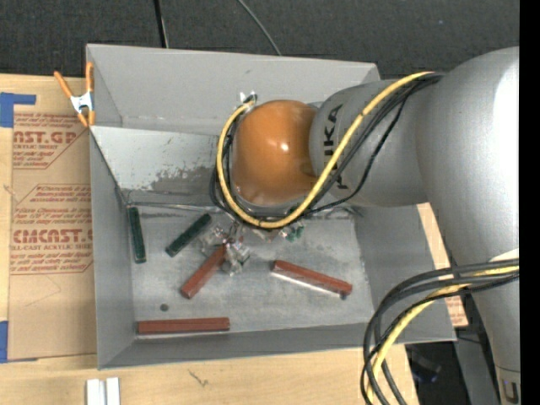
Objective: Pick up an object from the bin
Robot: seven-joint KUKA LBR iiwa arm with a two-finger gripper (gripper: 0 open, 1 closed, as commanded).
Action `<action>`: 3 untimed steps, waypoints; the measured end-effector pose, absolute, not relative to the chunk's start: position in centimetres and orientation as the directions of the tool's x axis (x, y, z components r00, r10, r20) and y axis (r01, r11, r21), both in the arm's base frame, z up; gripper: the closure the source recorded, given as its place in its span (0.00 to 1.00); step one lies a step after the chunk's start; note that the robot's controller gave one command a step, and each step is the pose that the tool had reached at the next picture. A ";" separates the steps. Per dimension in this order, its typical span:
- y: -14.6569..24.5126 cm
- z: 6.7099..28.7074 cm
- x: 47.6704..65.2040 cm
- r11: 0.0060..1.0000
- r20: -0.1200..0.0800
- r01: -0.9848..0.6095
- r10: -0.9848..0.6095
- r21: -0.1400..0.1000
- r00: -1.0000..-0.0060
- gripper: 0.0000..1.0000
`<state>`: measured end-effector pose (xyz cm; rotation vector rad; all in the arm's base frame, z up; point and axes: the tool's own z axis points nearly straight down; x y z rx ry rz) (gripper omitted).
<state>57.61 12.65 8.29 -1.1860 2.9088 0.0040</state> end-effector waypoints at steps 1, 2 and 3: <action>12.7 9.0 57.7 0.715 -0.003 -0.699 -0.699 0.000 -0.715 1.00; 12.7 9.7 57.6 0.715 0.001 -0.699 -0.699 0.003 -0.715 1.00; 12.7 11.5 57.4 0.715 0.006 -0.699 -0.699 0.006 -0.715 1.00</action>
Offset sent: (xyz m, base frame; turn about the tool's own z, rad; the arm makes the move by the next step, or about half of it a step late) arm 0.0000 -0.0001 0.0637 0.0000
